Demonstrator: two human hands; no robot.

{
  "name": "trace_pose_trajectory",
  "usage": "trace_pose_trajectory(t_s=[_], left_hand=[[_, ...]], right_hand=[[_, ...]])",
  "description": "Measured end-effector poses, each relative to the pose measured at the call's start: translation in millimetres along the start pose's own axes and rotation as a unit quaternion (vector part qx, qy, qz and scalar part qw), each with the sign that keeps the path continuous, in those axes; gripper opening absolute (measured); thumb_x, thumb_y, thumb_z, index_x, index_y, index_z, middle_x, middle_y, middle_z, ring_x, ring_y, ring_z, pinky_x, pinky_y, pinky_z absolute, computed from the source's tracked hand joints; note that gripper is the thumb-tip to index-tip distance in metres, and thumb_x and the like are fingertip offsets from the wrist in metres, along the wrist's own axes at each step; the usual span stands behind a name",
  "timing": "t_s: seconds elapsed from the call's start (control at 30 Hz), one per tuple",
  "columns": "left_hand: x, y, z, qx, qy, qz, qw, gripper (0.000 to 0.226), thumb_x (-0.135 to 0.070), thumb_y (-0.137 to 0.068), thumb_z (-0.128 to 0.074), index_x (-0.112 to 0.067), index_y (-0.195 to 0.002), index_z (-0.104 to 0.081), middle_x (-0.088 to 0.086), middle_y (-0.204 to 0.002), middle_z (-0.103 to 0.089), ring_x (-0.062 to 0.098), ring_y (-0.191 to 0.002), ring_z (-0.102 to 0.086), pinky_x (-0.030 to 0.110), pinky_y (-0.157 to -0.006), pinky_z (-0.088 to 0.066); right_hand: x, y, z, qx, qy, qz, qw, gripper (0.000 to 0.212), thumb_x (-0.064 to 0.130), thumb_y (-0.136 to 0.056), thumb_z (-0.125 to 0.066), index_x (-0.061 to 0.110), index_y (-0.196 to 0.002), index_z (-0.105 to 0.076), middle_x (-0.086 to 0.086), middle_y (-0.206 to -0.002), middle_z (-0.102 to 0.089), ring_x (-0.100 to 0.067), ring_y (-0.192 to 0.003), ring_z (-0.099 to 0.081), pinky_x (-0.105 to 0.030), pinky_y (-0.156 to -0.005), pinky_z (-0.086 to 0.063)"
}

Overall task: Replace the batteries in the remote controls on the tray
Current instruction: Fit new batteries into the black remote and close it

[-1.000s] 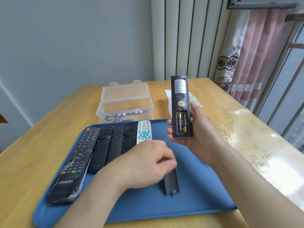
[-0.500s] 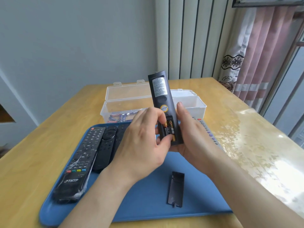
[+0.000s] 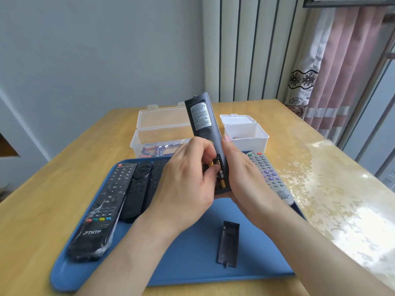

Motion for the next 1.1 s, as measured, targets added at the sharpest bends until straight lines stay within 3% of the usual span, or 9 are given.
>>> trace_pose_trajectory(t_s=[0.3, 0.37, 0.47, 0.6, 0.67, 0.77, 0.87, 0.97, 1.1], left_hand=[[-11.9, 4.6, 3.7, -0.023, 0.036, -0.016, 0.999, 0.047, 0.002, -0.075, -0.065, -0.029, -0.107, -0.049, -0.011, -0.080, -0.044, 0.008, -0.069, -0.047, 0.017, -0.065, -0.043], [-3.9, 2.0, 9.8, -0.058, 0.154, 0.037, 0.986, 0.056, 0.005, -0.077, -0.065, -0.037, -0.112, -0.052, -0.006, -0.082, -0.050, 0.015, -0.072, -0.056, 0.029, -0.069, -0.052], [16.1, -5.4, 27.9, -0.124, 0.312, 0.109, 0.936, 0.062, 0.015, -0.086, -0.052, -0.037, -0.121, -0.053, 0.000, -0.091, -0.061, 0.011, -0.076, -0.059, 0.023, -0.072, -0.051], [7.9, -11.2, 57.3, -0.136, 0.053, 0.009, 0.989, 0.053, 0.012, -0.086, -0.035, -0.018, -0.118, -0.065, -0.001, -0.106, -0.063, 0.008, -0.095, -0.055, 0.019, -0.086, -0.044], [-3.2, -10.4, 51.1, -0.101, -0.107, -0.048, 0.988, 0.044, -0.004, -0.085, -0.040, -0.015, -0.116, -0.068, -0.001, -0.109, -0.063, 0.017, -0.096, -0.050, 0.022, -0.087, -0.040], [6.1, -10.1, 26.9, 0.013, -0.135, 0.001, 0.991, 0.037, -0.039, -0.089, -0.042, -0.028, -0.115, -0.066, -0.013, -0.104, -0.066, 0.014, -0.092, -0.053, 0.032, -0.080, -0.047], [13.4, -0.1, 0.0, 0.086, 0.064, 0.125, 0.986, 0.032, -0.055, -0.082, -0.053, -0.034, -0.105, -0.063, -0.013, -0.087, -0.071, 0.015, -0.078, -0.062, 0.038, -0.076, -0.051], [17.7, 13.0, -32.8, 0.128, 0.249, 0.237, 0.930, 0.027, -0.050, -0.078, -0.061, -0.032, -0.099, -0.059, -0.003, -0.082, -0.074, 0.022, -0.078, -0.068, 0.043, -0.082, -0.053], [11.9, 7.3, -12.2, 0.043, 0.117, 0.154, 0.980, 0.024, -0.046, -0.075, -0.072, -0.034, -0.091, -0.057, -0.020, -0.079, -0.064, -0.002, -0.056, -0.056, 0.012, -0.060, -0.040]], right_hand=[[-5.6, 2.4, -5.4, 0.032, -0.055, -0.039, 0.997, 0.052, 0.048, -0.104, -0.030, 0.015, -0.085, -0.065, -0.003, -0.072, -0.066, -0.018, -0.073, -0.065, -0.035, -0.062, -0.057], [-11.2, 0.0, -5.7, 0.037, -0.115, -0.078, 0.990, 0.043, 0.038, -0.104, -0.036, 0.009, -0.099, -0.068, -0.010, -0.082, -0.067, -0.023, -0.075, -0.066, -0.040, -0.065, -0.059], [-7.3, -2.1, 0.1, 0.071, -0.079, -0.084, 0.991, 0.021, 0.010, -0.098, -0.049, 0.001, -0.115, -0.059, -0.012, -0.082, -0.058, -0.030, -0.066, -0.062, -0.038, -0.059, -0.056], [21.1, 3.3, 6.7, 0.174, 0.151, 0.005, 0.973, 0.030, 0.002, -0.093, -0.061, 0.014, -0.121, -0.063, -0.002, -0.079, -0.063, -0.023, -0.068, -0.068, -0.028, -0.060, -0.053], [38.1, 0.6, 16.8, 0.134, 0.188, 0.060, 0.971, 0.024, 0.006, -0.087, -0.071, 0.015, -0.109, -0.070, -0.001, -0.075, -0.069, -0.019, -0.065, -0.068, -0.023, -0.057, -0.049], [44.8, -6.4, 40.0, 0.010, 0.075, 0.091, 0.993, 0.012, 0.017, -0.076, -0.080, 0.016, -0.085, -0.072, -0.006, -0.073, -0.068, -0.024, -0.066, -0.062, -0.027, -0.058, -0.045], [19.2, -8.1, 37.7, -0.047, -0.104, 0.023, 0.993, 0.014, 0.030, -0.082, -0.073, 0.016, -0.083, -0.072, -0.007, -0.079, -0.066, -0.024, -0.077, -0.060, -0.034, -0.073, -0.051], [-5.4, -1.9, 22.1, -0.060, -0.205, -0.101, 0.972, 0.036, 0.042, -0.093, -0.057, 0.010, -0.097, -0.072, -0.007, -0.085, -0.073, -0.022, -0.073, -0.068, -0.034, -0.070, -0.055], [-4.3, 2.8, 12.4, -0.037, -0.261, -0.124, 0.956, 0.036, 0.038, -0.098, -0.051, 0.007, -0.103, -0.069, -0.011, -0.093, -0.076, -0.029, -0.078, -0.071, -0.047, -0.076, -0.061]])
Point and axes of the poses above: each hand's wrist, its own y-axis away from the middle knuckle, its own z-axis out of the back of the hand, x = y × z, the point moved 9 cm from there along -y, towards the middle knuckle
